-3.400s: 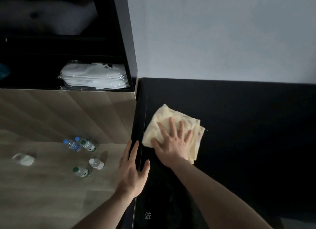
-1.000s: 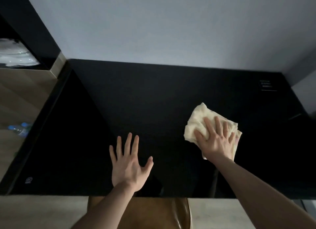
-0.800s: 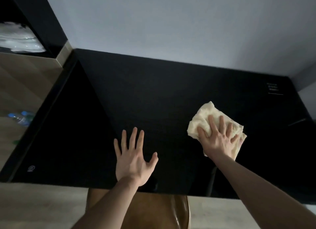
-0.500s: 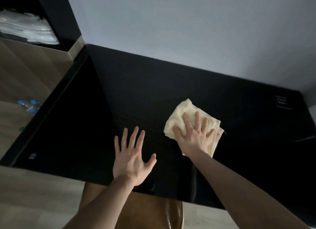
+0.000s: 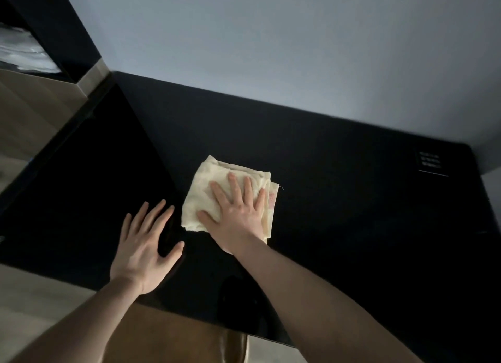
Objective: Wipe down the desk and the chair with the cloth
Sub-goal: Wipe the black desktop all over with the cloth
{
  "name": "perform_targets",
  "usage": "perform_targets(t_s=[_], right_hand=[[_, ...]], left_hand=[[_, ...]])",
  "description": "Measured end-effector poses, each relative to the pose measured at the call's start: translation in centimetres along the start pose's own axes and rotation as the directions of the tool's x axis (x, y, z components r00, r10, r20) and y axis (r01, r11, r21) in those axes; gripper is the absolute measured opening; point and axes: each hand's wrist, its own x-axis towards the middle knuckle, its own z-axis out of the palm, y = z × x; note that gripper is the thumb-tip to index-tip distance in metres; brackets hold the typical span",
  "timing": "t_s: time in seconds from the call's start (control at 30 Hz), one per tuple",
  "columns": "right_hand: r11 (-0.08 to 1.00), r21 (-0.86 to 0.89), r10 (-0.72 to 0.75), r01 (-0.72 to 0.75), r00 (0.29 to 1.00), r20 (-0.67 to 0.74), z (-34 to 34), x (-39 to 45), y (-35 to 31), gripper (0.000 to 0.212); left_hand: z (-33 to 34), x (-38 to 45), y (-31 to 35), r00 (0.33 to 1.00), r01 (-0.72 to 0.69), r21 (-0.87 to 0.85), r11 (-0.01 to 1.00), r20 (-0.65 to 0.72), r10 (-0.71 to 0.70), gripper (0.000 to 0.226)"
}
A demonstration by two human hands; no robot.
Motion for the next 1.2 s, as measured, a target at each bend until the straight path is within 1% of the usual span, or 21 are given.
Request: perform_targets(t_s=[0.23, 0.37, 0.5, 0.6, 0.67, 0.8, 0.93, 1.03, 1.13, 1.2], right_hand=[[1.0, -0.006, -0.008, 0.008, 1.0, -0.009, 0.0, 0.0, 0.3, 0.082], [0.998, -0.032, -0.046, 0.046, 0.999, 0.013, -0.1, 0.1, 1.0, 0.081], [0.99, -0.067, -0.12, 0.122, 0.992, 0.035, -1.1, -1.1, 4.4, 0.077], [0.99, -0.082, -0.114, 0.117, 0.993, 0.044, -2.1, -2.5, 8.6, 0.078], [0.991, -0.095, -0.093, 0.097, 0.995, 0.047, -2.9, -3.6, 11.7, 0.078], [0.991, -0.107, -0.074, 0.076, 0.997, 0.024, -4.8, -5.8, 19.0, 0.079], [0.994, -0.103, -0.018, 0.019, 1.0, 0.004, -7.3, -8.4, 27.7, 0.079], [0.994, -0.104, 0.03, -0.032, 0.999, -0.019, -9.2, -10.5, 34.7, 0.08], [0.993, -0.08, 0.084, -0.088, 0.995, -0.048, -10.8, -12.5, 41.8, 0.08], [0.987, -0.096, 0.121, -0.129, 0.989, -0.081, -11.5, -13.7, 46.2, 0.079]], left_hand=[[-0.2, -0.2, 0.1, 1.0, 0.004, -0.045, 0.999, 0.001, -0.004, 0.085], [0.1, -0.2, 0.0, 1.0, 0.01, -0.018, 1.0, 0.001, -0.01, 0.084], [0.0, -0.4, 0.2, 1.0, 0.011, 0.018, 1.0, -0.006, -0.011, 0.082], [0.0, -0.7, 2.3, 0.995, 0.091, -0.011, 0.996, -0.039, -0.091, 0.077], [0.3, -1.0, 5.5, 0.994, 0.088, -0.036, 0.995, -0.057, -0.09, 0.073], [2.3, -1.7, 15.1, 1.0, -0.026, -0.1, 0.995, -0.007, 0.026, 0.069], [4.5, -0.5, 25.4, 0.984, -0.147, -0.092, 0.985, 0.084, 0.154, 0.074], [5.5, 1.5, 32.2, 0.967, -0.206, -0.068, 0.976, 0.135, 0.214, 0.081], [6.2, 3.4, 37.7, 0.96, -0.211, -0.037, 0.977, 0.181, 0.214, 0.088], [6.9, 4.1, 40.2, 0.969, -0.161, -0.043, 0.986, 0.181, 0.166, 0.091]])
